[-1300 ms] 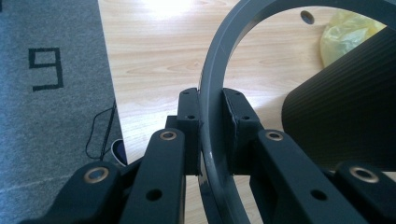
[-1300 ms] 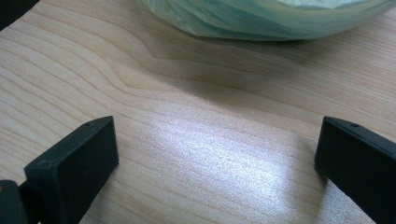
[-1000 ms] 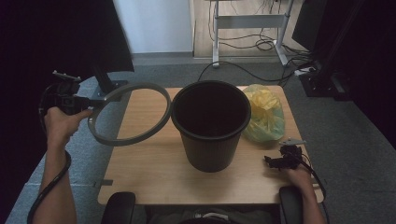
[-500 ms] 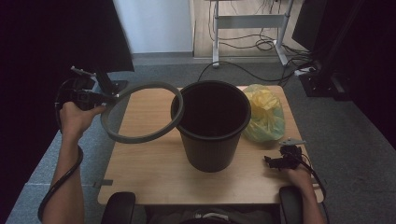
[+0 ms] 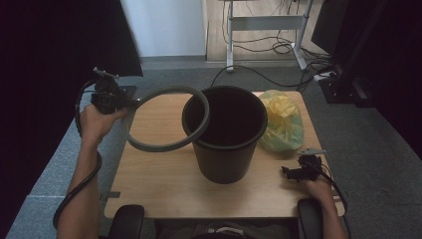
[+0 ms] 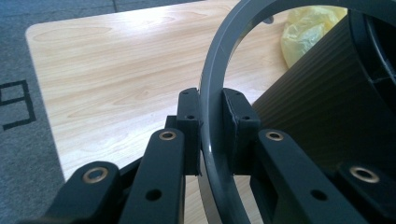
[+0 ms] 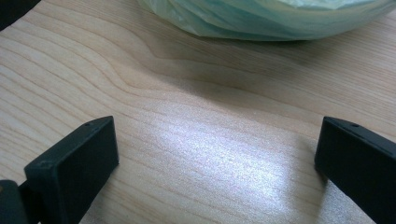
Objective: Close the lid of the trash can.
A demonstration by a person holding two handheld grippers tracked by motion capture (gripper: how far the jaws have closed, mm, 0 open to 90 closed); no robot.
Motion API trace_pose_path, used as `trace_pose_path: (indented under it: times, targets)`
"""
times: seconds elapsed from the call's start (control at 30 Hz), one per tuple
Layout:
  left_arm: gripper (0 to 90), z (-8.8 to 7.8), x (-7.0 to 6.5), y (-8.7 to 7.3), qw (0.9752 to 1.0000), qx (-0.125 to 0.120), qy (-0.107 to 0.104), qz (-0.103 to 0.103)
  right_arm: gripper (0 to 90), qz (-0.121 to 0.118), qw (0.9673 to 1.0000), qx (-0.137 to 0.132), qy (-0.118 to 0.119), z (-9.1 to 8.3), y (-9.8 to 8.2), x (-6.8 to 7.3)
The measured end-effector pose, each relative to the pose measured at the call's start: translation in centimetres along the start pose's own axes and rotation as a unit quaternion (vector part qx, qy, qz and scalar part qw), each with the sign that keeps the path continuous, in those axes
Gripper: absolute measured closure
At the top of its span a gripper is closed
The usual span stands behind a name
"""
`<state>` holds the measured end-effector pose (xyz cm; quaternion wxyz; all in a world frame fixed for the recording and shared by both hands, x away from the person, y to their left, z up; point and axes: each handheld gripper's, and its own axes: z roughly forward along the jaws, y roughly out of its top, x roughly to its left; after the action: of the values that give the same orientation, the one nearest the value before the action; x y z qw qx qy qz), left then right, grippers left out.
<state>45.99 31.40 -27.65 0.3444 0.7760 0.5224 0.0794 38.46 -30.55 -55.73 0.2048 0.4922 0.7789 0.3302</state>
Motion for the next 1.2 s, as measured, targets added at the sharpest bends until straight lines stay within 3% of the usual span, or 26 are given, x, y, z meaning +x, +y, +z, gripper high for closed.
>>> trace_pose_path:
  times: [0.53,1.2]
  targets:
    - [78.1,2.5,-3.3,2.0,0.9994,0.004,-0.019,0.030,0.0,0.000,1.0000,0.000,0.000,0.0,0.0,0.0]
    - [78.1,5.8,-7.7,4.6,0.9964,0.014,-0.049,0.068,0.0,0.000,1.0000,0.000,0.000,0.0,0.0,0.0]
